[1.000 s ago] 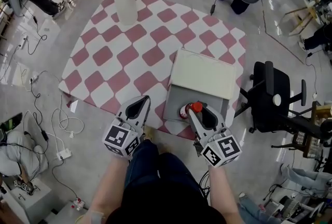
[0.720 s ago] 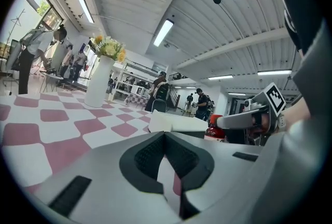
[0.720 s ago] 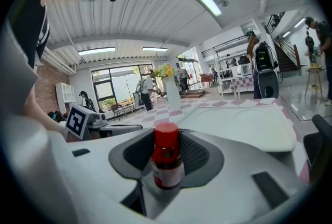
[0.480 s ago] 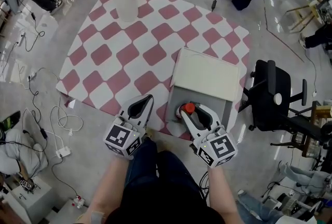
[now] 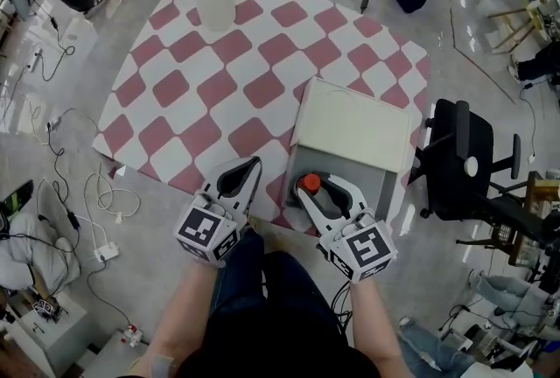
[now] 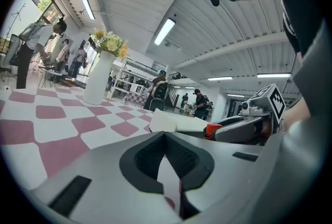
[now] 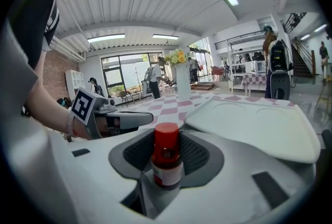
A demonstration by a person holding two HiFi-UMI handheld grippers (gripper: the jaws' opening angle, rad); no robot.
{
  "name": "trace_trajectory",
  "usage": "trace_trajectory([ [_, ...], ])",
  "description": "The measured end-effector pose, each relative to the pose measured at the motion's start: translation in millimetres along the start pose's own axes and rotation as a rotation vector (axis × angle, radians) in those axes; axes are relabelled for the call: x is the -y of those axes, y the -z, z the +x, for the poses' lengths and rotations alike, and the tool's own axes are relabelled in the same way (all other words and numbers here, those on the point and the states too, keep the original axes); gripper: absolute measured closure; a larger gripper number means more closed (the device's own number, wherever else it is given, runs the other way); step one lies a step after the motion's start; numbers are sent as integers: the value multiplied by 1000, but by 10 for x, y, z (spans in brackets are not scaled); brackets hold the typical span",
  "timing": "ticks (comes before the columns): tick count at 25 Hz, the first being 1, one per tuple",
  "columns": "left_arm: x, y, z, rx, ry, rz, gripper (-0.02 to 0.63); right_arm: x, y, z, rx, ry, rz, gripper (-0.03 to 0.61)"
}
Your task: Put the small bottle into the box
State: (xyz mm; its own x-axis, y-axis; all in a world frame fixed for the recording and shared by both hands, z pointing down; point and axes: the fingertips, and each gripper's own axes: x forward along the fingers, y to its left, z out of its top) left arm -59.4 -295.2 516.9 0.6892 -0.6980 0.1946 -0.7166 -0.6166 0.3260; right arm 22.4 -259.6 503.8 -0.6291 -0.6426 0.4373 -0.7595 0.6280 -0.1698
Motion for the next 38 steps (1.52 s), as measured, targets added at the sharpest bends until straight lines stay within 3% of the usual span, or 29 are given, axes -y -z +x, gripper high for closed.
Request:
trace_trajectory([
  [38, 28, 49, -51, -2, 8, -21, 612, -114, 122, -61, -52, 4, -98, 428],
])
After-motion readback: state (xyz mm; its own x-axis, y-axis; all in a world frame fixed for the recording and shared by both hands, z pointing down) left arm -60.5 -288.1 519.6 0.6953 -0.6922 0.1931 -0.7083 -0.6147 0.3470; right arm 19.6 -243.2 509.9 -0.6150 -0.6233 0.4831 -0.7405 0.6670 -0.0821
